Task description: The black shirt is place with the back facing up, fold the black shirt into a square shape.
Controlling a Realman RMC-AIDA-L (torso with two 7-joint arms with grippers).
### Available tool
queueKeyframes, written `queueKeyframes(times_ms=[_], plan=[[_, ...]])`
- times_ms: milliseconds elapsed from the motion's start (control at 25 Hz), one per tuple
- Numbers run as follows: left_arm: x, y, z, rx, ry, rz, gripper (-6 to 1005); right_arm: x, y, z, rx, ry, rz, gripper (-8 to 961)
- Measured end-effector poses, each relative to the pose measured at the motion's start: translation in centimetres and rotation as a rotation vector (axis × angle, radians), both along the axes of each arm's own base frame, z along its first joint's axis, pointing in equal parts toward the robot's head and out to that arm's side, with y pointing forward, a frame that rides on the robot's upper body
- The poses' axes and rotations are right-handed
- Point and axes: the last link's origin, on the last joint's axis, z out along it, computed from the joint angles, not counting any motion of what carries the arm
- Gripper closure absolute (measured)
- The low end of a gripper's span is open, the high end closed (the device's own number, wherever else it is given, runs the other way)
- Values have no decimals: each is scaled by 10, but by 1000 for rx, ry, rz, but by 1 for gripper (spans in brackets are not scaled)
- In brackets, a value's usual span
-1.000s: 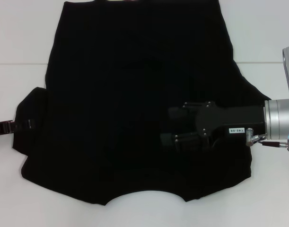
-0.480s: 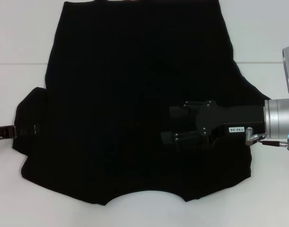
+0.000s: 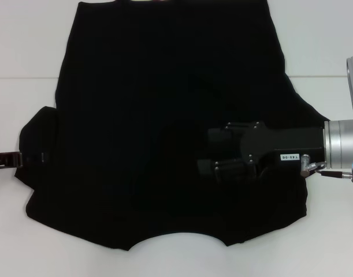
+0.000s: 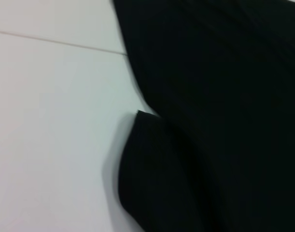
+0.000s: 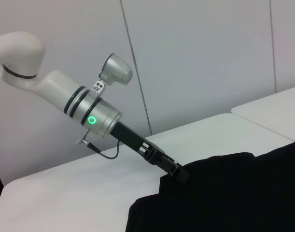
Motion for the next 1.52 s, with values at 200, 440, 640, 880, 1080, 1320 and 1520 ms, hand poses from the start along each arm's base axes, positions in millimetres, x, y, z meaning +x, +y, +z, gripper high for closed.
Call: queueKeyframes(times_ms=[200,440,640,880,1080,1320,1520], plan=[[-2,0,3,8,0,11,248,1,0,0,2,0,-3,58],[-2,0,2,3,7,10,526,1,0,0,3,0,-5,58],[-2,1,3,5,8,11,680,1,0,1,6,1,-3,58],[-4,1,5,20,13,17,847,1,0,2,11,8,-3,59],[-2,4,6,24,10,17,995,0,1,3,20,18,-1,59],[-5,8,16,72,23,41,997,-1,4,7,47,54,-19,60],[-11,9,28,118,27,67,997,0,5,8,58,78,-41,61]])
